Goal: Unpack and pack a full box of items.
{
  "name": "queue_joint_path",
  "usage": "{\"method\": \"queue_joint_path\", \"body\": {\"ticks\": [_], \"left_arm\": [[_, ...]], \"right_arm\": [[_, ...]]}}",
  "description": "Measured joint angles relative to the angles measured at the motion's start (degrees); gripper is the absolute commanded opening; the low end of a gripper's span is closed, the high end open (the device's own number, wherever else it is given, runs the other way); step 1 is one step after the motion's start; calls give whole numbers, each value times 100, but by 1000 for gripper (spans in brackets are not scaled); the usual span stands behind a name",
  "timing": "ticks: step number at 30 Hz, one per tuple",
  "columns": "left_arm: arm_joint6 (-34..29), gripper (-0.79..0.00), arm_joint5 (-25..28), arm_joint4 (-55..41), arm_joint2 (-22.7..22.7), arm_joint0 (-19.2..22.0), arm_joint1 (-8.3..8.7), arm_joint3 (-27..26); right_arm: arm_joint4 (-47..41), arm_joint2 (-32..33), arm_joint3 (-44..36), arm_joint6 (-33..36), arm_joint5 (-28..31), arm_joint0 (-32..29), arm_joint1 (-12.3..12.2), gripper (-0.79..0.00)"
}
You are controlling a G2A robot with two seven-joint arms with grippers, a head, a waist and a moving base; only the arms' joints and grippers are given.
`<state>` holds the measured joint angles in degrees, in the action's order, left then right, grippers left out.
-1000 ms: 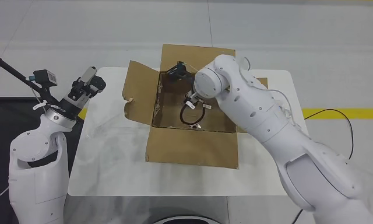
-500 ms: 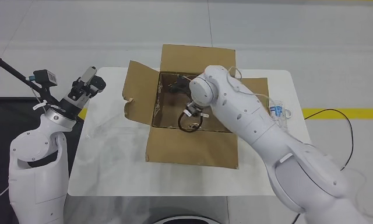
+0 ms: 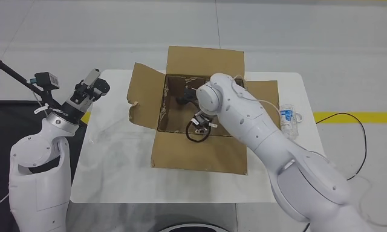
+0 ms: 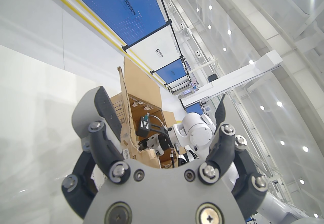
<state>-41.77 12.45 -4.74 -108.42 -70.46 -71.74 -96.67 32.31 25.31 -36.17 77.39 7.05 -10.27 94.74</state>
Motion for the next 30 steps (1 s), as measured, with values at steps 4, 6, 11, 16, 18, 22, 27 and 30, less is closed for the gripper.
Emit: {"method": "queue_joint_path", "body": {"ticks": [4, 6, 11, 16, 18, 22, 27, 30], "left_arm": [[0, 0, 0, 0, 0, 0, 0, 0], [0, 0, 0, 0, 0, 0, 0, 0], [0, 0, 0, 0, 0, 0, 0, 0], [0, 0, 0, 0, 0, 0, 0, 0], [0, 0, 0, 0, 0, 0, 0, 0], [0, 0, 0, 0, 0, 0, 0, 0], [0, 0, 0, 0, 0, 0, 0, 0], [0, 0, 0, 0, 0, 0, 0, 0]], "right_arm": [[11, -11, 99, 53, 44, 0, 53, -443], [15, -7, 148, 54, 60, 5, 77, -443], [30, -6, 237, 110, 176, -5, 125, -446], [83, -24, 324, 123, 225, -30, 172, -443], [100, -25, 362, 118, 254, -37, 191, -440], [145, -34, 438, 122, 299, -49, 226, -434], [176, -36, 555, 125, 356, -60, 277, -449], [196, -44, 614, 129, 391, -66, 314, -462]]}}
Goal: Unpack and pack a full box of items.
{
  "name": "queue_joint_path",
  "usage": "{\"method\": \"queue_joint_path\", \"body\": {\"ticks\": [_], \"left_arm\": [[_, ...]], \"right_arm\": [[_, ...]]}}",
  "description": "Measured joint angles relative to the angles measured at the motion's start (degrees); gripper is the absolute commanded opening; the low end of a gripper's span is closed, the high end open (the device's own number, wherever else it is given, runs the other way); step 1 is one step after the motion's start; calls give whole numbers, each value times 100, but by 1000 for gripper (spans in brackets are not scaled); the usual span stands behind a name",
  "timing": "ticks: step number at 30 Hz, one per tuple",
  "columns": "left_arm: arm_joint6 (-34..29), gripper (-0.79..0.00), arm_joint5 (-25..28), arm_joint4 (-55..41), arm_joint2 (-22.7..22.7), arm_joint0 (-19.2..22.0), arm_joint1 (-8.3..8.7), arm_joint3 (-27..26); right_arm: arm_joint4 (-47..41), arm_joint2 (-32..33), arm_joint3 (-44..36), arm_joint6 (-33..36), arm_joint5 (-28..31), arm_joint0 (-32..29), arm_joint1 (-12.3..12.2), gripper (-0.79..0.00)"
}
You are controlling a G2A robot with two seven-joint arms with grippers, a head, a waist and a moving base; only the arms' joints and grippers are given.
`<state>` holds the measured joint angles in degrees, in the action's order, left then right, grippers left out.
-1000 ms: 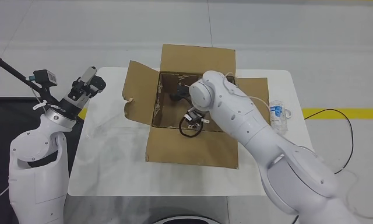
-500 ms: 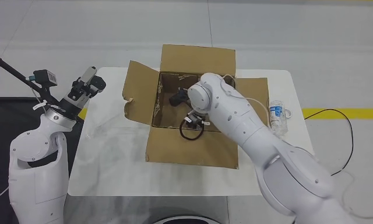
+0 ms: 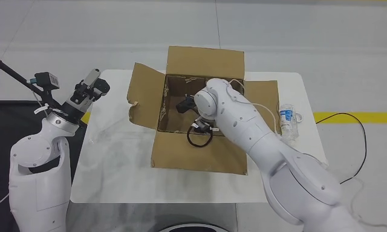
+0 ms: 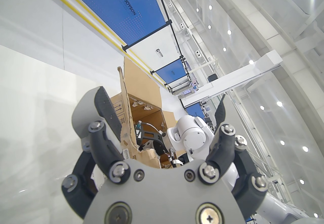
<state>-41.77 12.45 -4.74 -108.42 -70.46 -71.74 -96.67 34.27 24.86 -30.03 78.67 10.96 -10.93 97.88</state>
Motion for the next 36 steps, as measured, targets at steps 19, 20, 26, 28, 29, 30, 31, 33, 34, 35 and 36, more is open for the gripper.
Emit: {"method": "queue_joint_path", "body": {"ticks": [19, 20, 26, 28, 29, 30, 31, 33, 34, 35, 36], "left_arm": [[0, 0, 0, 0, 0, 0, 0, 0], [0, 0, 0, 0, 0, 0, 0, 0], [0, 0, 0, 0, 0, 0, 0, 0], [0, 0, 0, 0, 0, 0, 0, 0], [0, 0, 0, 0, 0, 0, 0, 0], [0, 0, 0, 0, 0, 0, 0, 0], [0, 0, 0, 0, 0, 0, 0, 0], [0, 0, 0, 0, 0, 0, 0, 0], [0, 0, 0, 0, 0, 0, 0, 0], [0, 0, 0, 0, 0, 0, 0, 0], [0, 0, 0, 0, 0, 0, 0, 0]], "right_arm": [[95, 27, 449, -83, 84, 34, 201, -603], [93, 33, 486, -91, 95, 39, 213, -616], [90, 62, 654, -148, 148, 57, 271, -785], [90, 73, 699, -169, 158, 66, 285, -785], [95, 81, 723, -189, 161, 76, 294, -785], [100, 88, 739, -209, 161, 86, 300, -785], [105, 96, 753, -229, 160, 98, 304, -785], [116, 120, 774, -282, 157, 137, 310, -785], [113, 135, 777, -308, 166, 153, 310, -785], [103, 159, 782, -342, 188, 175, 308, -785], [98, 177, 784, -368, 204, 192, 305, -785]]}}
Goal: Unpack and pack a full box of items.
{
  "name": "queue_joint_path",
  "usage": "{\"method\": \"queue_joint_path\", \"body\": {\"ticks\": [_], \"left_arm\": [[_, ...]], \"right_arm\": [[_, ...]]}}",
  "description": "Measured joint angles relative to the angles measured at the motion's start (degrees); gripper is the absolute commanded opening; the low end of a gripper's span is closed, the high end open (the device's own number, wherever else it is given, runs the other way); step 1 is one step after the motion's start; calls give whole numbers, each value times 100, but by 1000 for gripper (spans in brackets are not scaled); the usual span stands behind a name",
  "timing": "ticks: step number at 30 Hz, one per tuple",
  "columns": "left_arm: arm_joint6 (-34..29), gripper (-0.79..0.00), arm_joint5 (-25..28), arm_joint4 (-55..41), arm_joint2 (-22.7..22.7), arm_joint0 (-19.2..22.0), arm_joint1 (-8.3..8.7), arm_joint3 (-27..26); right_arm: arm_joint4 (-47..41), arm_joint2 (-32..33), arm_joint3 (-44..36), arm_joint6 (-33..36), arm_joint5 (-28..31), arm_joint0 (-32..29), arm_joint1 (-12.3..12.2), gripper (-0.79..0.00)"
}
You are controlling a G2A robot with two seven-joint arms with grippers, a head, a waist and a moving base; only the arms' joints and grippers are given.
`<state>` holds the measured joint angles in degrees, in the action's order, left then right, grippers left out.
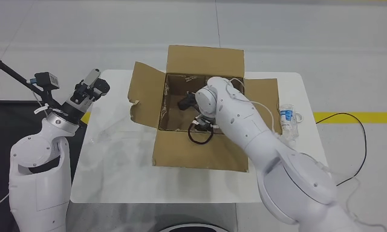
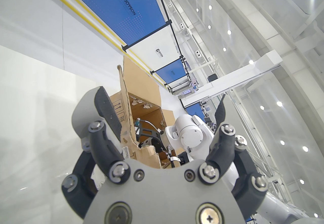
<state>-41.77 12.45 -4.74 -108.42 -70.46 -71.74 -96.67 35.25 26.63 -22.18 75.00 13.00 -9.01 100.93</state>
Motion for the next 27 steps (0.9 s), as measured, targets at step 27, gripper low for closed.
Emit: {"method": "queue_joint_path", "body": {"ticks": [27], "left_arm": [[0, 0, 0, 0, 0, 0, 0, 0]], "right_arm": [[-288, 1142, -1192, -997, 1984, -177, -891, -785]]}}
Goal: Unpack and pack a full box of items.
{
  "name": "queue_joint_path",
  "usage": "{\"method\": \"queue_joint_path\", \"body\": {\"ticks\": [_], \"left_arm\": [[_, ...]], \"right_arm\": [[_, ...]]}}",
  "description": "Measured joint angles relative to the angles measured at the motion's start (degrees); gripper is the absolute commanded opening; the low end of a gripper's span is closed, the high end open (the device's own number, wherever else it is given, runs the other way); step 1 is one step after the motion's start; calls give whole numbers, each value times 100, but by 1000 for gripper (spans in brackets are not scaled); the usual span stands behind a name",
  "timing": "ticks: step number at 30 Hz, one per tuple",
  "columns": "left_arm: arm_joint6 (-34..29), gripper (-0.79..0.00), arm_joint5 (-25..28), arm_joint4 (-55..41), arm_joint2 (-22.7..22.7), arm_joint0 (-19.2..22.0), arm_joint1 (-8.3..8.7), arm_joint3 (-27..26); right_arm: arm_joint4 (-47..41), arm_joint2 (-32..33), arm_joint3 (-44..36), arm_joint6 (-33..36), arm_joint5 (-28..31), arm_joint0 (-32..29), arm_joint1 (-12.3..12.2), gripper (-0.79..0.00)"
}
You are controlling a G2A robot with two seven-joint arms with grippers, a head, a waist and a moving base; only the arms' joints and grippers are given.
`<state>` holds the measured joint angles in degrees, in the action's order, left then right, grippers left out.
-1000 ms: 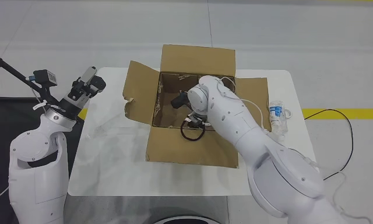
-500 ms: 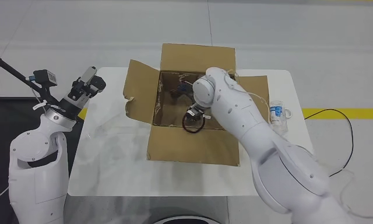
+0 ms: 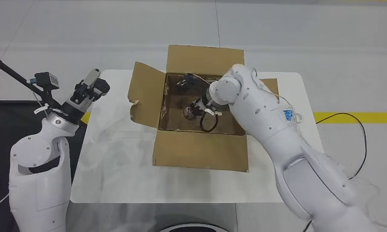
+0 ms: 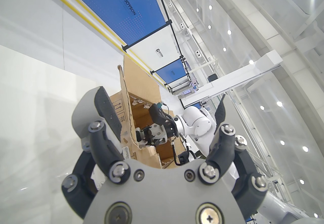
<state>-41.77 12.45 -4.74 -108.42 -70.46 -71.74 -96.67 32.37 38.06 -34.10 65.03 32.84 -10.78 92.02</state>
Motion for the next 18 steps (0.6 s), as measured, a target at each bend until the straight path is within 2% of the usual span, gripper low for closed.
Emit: {"method": "queue_joint_path", "body": {"ticks": [7, 14, 18], "left_arm": [[0, 0, 0, 0, 0, 0, 0, 0], [0, 0, 0, 0, 0, 0, 0, 0], [0, 0, 0, 0, 0, 0, 0, 0]], "right_arm": [[248, 752, -1450, -23, 339, -680, -603, -785], [717, 1803, -3939, 449, 84, -1906, -1197, -785], [885, 2309, -5045, 628, 0, -2479, -1403, -785]]}}
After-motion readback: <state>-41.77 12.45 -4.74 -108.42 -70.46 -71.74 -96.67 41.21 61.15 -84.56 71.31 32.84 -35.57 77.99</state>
